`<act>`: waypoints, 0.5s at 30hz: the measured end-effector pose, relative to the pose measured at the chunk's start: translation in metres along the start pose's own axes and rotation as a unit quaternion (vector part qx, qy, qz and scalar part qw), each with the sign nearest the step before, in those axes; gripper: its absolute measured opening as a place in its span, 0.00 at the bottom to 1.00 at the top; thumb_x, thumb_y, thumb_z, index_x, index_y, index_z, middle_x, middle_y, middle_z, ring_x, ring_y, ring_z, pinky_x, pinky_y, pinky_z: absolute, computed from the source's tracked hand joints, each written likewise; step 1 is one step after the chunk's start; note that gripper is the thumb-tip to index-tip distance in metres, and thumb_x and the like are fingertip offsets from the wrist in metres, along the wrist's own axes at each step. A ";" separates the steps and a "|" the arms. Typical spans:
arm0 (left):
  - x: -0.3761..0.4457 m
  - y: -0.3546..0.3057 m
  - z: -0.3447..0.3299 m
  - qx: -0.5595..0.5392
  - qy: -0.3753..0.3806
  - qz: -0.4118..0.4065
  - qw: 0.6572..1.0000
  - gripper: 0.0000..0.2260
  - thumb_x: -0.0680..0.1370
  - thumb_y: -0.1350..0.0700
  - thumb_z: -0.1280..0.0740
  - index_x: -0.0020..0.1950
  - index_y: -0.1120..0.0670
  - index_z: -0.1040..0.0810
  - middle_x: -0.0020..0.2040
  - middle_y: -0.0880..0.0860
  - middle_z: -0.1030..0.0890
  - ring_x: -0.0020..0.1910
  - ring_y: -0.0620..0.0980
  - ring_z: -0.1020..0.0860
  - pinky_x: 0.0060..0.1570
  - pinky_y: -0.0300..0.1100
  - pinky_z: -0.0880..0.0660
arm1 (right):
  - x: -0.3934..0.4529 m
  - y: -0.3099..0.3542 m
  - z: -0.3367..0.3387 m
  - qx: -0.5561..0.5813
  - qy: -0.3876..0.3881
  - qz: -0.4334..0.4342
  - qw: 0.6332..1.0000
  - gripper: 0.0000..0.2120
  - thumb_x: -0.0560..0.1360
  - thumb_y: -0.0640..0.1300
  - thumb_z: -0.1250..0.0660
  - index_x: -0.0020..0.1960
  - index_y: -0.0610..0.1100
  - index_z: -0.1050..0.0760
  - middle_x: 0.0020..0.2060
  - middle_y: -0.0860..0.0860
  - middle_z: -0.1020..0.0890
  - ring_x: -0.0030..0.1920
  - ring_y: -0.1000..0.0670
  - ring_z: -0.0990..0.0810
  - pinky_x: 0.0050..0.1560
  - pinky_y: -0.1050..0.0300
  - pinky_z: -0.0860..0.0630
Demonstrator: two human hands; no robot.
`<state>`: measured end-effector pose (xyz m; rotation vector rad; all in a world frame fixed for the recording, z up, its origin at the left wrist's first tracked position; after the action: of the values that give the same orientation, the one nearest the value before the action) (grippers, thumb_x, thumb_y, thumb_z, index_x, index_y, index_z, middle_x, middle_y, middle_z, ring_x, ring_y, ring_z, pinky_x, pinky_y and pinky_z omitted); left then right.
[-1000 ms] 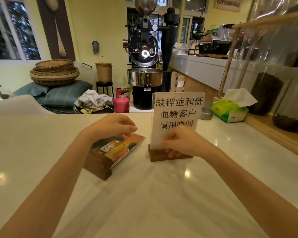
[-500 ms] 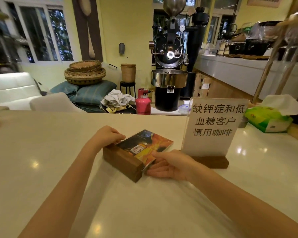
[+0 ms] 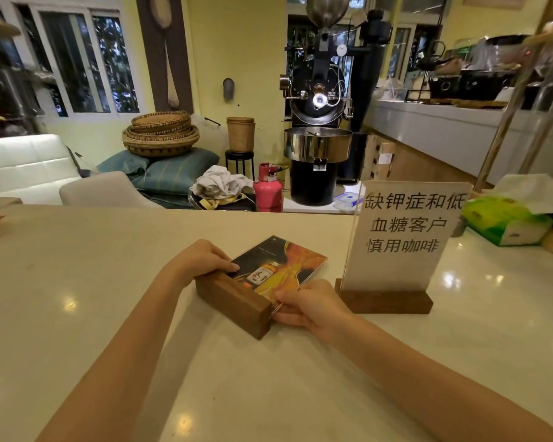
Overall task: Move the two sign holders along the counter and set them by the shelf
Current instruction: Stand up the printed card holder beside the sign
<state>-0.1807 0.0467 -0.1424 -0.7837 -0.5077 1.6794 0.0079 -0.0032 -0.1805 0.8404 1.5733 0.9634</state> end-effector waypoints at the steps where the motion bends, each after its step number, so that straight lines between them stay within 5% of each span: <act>1: -0.001 0.000 0.000 0.001 0.003 -0.002 1.000 0.15 0.72 0.53 0.29 0.55 0.58 0.19 0.48 0.55 0.21 0.48 0.51 0.26 0.46 0.41 0.30 | -0.001 0.003 0.001 -0.019 -0.007 0.013 1.000 0.12 0.71 0.34 0.32 0.54 0.34 0.26 0.48 0.41 0.17 0.42 0.46 0.16 0.38 0.55 0.17; 6: -0.009 -0.010 0.006 -0.016 0.000 -0.041 0.999 0.17 0.73 0.53 0.30 0.61 0.54 0.24 0.49 0.54 0.22 0.46 0.50 0.26 0.37 0.37 0.31 | -0.013 0.023 0.006 -0.108 -0.049 0.114 0.986 0.07 0.71 0.37 0.31 0.46 0.41 0.28 0.47 0.43 0.18 0.40 0.47 0.17 0.34 0.56 0.18; 11: -0.016 -0.023 0.008 -0.039 0.002 -0.085 0.996 0.19 0.73 0.55 0.31 0.62 0.57 0.27 0.51 0.56 0.21 0.46 0.51 0.22 0.40 0.39 0.25 | -0.025 0.039 0.011 -0.190 -0.081 0.213 0.955 0.10 0.71 0.39 0.30 0.43 0.47 0.32 0.51 0.43 0.19 0.49 0.44 0.17 0.40 0.52 0.17; 15: -0.022 -0.032 0.006 -0.059 0.008 -0.107 0.992 0.15 0.73 0.58 0.31 0.58 0.59 0.27 0.51 0.58 0.21 0.50 0.56 0.22 0.44 0.42 0.23 | -0.036 0.046 0.018 -0.238 -0.105 0.274 0.926 0.11 0.71 0.41 0.31 0.48 0.47 0.32 0.44 0.49 0.20 0.44 0.50 0.18 0.38 0.57 0.17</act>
<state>-0.1611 0.0336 -0.1109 -0.7987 -0.6609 1.4541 0.0343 -0.0127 -0.1261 1.0095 0.8633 1.5226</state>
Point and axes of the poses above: each hand's wrist, its own x-axis towards the middle knuckle, its own z-axis out of the back of the hand, y = z × x, the point moved 6 cm from there along x, towards the middle knuckle
